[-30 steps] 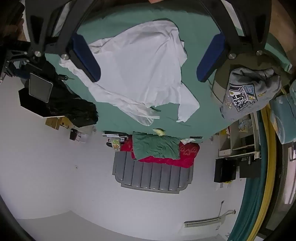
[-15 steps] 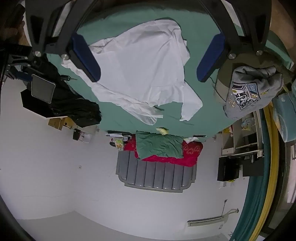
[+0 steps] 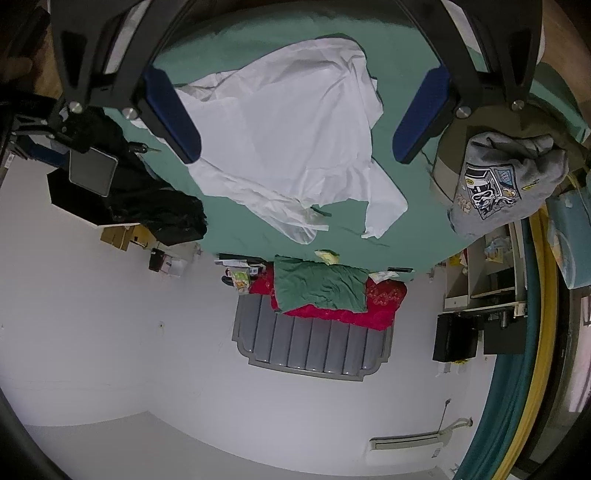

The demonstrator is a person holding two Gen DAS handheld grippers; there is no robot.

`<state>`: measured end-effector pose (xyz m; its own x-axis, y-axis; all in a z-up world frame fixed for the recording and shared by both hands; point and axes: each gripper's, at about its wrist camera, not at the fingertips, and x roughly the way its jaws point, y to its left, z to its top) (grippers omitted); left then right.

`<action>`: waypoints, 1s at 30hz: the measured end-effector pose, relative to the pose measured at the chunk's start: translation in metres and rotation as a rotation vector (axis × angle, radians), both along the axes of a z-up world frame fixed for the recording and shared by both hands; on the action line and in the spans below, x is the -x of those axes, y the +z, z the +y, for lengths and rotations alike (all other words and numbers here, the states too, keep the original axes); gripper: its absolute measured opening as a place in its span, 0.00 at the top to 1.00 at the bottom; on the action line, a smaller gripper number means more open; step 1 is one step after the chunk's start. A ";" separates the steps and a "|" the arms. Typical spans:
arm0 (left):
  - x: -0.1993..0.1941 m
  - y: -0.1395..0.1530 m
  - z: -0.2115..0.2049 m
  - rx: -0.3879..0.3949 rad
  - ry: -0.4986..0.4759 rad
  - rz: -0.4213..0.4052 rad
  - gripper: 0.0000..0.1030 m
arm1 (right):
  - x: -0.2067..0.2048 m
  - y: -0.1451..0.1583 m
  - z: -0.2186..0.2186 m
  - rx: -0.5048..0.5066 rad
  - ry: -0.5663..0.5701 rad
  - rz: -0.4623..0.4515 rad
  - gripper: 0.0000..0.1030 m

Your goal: Fold large clothes

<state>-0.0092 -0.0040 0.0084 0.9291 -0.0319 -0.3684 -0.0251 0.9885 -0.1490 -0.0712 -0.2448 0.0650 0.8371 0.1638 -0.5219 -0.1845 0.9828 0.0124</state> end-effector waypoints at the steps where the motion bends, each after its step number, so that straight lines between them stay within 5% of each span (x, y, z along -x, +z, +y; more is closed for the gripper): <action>1: 0.001 0.001 0.000 0.000 0.000 -0.005 0.00 | 0.001 0.002 0.000 -0.004 0.001 -0.003 0.01; 30: 0.009 0.018 -0.003 0.016 -0.017 -0.034 0.00 | 0.006 0.011 0.005 0.004 0.025 -0.007 0.01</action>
